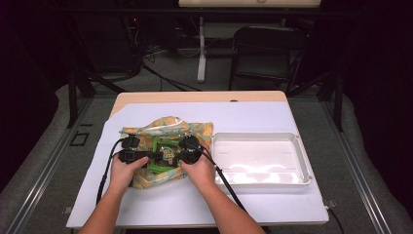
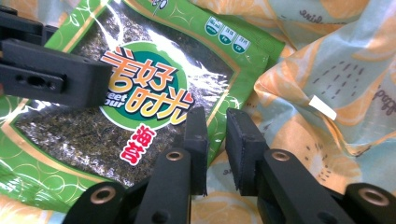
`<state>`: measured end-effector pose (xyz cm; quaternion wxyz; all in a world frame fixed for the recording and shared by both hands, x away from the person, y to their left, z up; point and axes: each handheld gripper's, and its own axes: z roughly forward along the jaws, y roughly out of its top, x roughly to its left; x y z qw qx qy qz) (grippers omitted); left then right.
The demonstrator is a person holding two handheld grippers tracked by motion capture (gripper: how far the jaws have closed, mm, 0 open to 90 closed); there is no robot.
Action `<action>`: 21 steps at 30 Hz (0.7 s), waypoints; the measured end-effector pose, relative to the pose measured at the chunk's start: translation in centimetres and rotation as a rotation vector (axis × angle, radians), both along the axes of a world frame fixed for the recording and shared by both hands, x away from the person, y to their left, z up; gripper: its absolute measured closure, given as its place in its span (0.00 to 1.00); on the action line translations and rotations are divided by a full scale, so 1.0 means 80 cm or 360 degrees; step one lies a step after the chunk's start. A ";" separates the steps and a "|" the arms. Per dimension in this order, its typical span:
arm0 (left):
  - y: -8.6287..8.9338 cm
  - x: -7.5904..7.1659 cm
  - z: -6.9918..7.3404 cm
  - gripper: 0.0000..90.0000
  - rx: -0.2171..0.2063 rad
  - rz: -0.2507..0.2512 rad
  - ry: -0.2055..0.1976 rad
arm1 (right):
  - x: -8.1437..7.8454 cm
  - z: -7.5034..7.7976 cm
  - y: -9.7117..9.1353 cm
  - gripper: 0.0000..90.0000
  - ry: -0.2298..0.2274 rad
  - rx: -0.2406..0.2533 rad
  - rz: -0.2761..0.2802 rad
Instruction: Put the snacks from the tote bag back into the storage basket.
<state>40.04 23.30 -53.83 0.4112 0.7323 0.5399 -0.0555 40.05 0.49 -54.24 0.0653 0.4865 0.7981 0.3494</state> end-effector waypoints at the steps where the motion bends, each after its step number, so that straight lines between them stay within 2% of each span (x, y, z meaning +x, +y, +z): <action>1: 0.000 0.000 0.000 0.63 -0.0012 0.0003 -0.0003 | 0.000 0.000 0.000 0.87 -0.0001 0.0001 0.0001; 10: 0.001 0.000 0.001 0.67 -0.0065 0.0014 0.0034 | 0.000 -0.001 -0.001 0.85 -0.0009 0.0001 0.0003; 16: 0.001 0.000 0.002 0.68 -0.0063 0.0023 0.0039 | -0.002 0.001 -0.001 0.83 -0.0038 -0.0017 -0.0027; 21: 0.000 -0.001 0.002 0.68 -0.0055 0.0032 0.0034 | -0.005 0.011 -0.006 0.81 -0.0064 -0.0004 0.0006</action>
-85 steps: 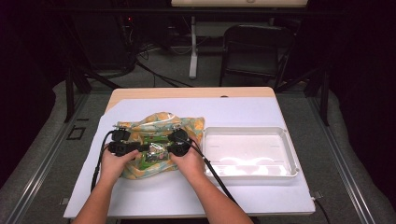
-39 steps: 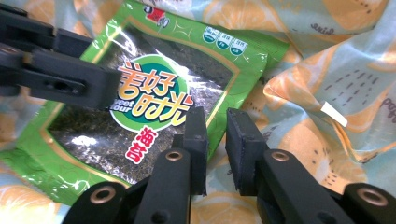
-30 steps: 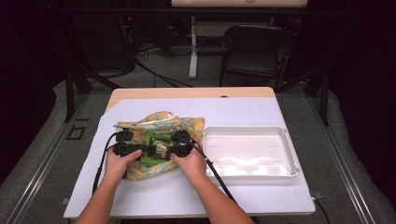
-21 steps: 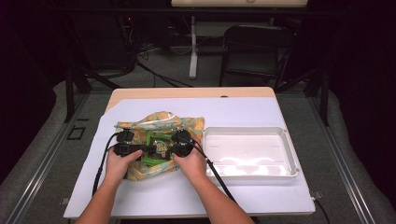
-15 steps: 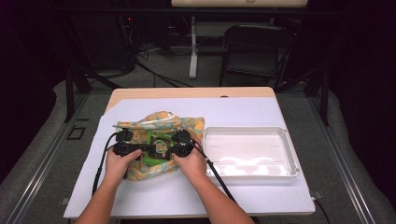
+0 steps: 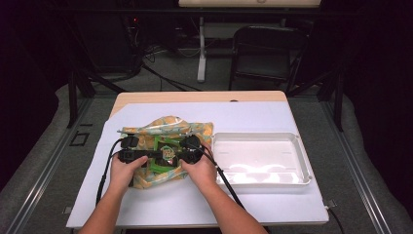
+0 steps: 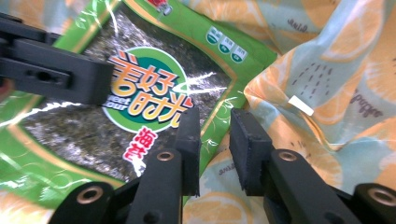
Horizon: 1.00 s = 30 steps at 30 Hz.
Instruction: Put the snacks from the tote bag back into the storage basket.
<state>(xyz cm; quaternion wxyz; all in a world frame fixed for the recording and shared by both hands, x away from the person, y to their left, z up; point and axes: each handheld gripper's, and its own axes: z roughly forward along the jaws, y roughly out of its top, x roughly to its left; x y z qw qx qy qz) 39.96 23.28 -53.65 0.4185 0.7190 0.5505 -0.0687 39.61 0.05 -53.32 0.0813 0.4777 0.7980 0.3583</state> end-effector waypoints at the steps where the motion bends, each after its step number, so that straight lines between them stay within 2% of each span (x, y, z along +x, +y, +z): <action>1: 0.000 0.000 0.000 0.68 0.0006 0.0002 -0.0002 | -0.001 0.002 -0.001 0.81 -0.0011 0.0005 0.0006; 9: -0.002 -0.001 0.000 0.68 0.0044 0.0018 -0.0030 | -0.014 0.023 -0.010 0.73 -0.0071 0.0051 0.0065; 17: -0.004 -0.003 -0.001 0.68 0.0031 0.0041 -0.0034 | -0.031 0.049 -0.028 0.71 -0.0151 0.0116 0.0103; 20: -0.005 -0.004 0.001 0.69 0.0021 0.0032 -0.0039 | -0.040 0.056 -0.042 0.70 -0.0178 0.0114 0.0118; 23: -0.003 -0.004 0.003 0.71 -0.0007 0.0042 -0.0018 | -0.048 0.058 -0.059 0.70 -0.0210 0.0122 0.0112; 30: -0.001 -0.004 0.005 0.75 -0.0064 0.0076 0.0021 | -0.063 0.059 -0.094 0.69 -0.0232 0.0178 0.0066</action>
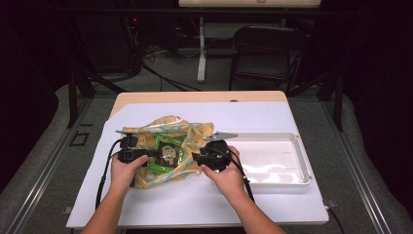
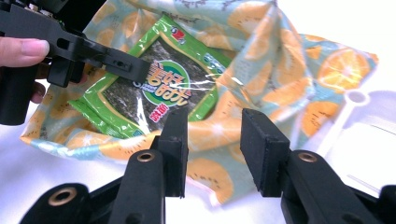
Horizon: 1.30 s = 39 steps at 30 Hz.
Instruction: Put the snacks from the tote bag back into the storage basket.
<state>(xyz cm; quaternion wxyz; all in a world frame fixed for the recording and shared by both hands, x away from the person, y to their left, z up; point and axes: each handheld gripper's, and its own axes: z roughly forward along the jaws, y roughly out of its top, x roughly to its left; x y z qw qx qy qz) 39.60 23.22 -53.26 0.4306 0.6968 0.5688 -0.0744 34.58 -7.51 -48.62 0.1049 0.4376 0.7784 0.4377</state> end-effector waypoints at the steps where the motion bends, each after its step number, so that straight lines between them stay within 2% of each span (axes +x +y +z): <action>1: 0.000 0.000 0.000 0.76 -0.0005 0.0002 0.0001 | -0.001 0.000 -0.004 0.69 -0.0003 0.0013 -0.0008; 4: 0.000 -0.002 0.001 0.77 -0.0031 0.0025 0.0017 | -0.002 -0.001 -0.017 0.69 0.0004 0.0032 -0.0038; 10: 0.004 -0.005 0.006 0.79 -0.0059 0.0043 -0.0008 | -0.001 -0.004 -0.033 0.69 0.0000 0.0079 -0.0075; 17: 0.010 -0.009 0.013 0.80 -0.0056 0.0040 -0.0059 | -0.002 -0.009 -0.047 0.69 0.0015 0.0103 -0.0092; 22: 0.014 -0.012 0.018 0.80 -0.0045 0.0053 -0.0095 | -0.005 -0.013 -0.054 0.68 -0.0006 0.0112 -0.0091; 34: 0.021 -0.020 0.034 0.80 0.0016 0.0095 -0.0172 | -0.001 -0.020 -0.057 0.67 0.0013 0.0114 -0.0076; 39: 0.026 -0.024 0.042 0.80 0.0015 0.0126 -0.0212 | 0.004 -0.017 -0.051 0.67 -0.0004 0.0133 -0.0069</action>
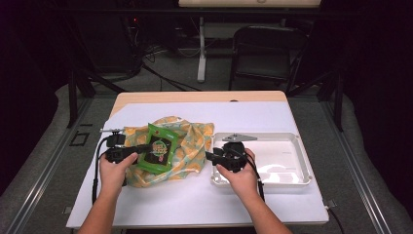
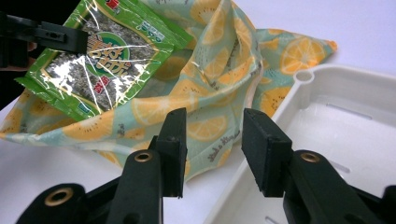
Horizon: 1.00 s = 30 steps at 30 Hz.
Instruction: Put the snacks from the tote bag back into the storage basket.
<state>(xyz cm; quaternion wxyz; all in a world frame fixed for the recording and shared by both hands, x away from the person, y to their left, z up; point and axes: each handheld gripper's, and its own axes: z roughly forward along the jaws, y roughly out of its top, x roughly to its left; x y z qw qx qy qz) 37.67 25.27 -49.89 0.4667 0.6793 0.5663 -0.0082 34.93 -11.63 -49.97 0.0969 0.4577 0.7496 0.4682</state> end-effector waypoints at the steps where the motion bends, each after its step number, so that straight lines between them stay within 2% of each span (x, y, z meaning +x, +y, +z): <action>1: 0.001 -0.001 0.002 0.80 -0.0008 0.0000 0.0001 | 0.001 0.002 0.000 0.67 -0.0007 -0.0012 0.0006; 5: 0.004 -0.005 0.011 0.80 -0.0008 0.0015 -0.0036 | 0.003 0.010 0.003 0.67 -0.0026 -0.0022 0.0019; 9: 0.006 -0.011 0.021 0.80 -0.0007 0.0025 -0.0080 | 0.006 0.020 0.002 0.67 -0.0071 0.0003 0.0015; 13: 0.005 -0.017 0.031 0.80 0.0023 0.0028 -0.0118 | 0.011 0.030 0.001 0.66 -0.0103 -0.0022 0.0046; 15: 0.003 -0.019 0.037 0.80 0.0032 0.0035 -0.0141 | 0.016 0.034 0.001 0.66 -0.0086 -0.0028 0.0063; 21: -0.009 -0.021 0.059 0.80 0.0053 0.0044 -0.0213 | 0.024 0.050 -0.002 0.65 -0.0160 -0.0027 0.0063; 24: -0.014 -0.024 0.071 0.80 0.0092 0.0038 -0.0242 | 0.027 0.060 -0.006 0.63 -0.0178 -0.0018 0.0080; 27: -0.020 -0.028 0.079 0.80 0.0115 0.0043 -0.0257 | 0.032 0.068 -0.007 0.59 -0.0154 0.0010 0.0124; 29: -0.024 -0.029 0.081 0.80 0.0126 0.0047 -0.0260 | 0.034 0.074 -0.007 0.58 -0.0182 -0.0028 0.0126; 30: -0.025 -0.030 0.082 0.80 0.0137 0.0039 -0.0264 | 0.035 0.076 -0.008 0.57 -0.0194 -0.0015 0.0132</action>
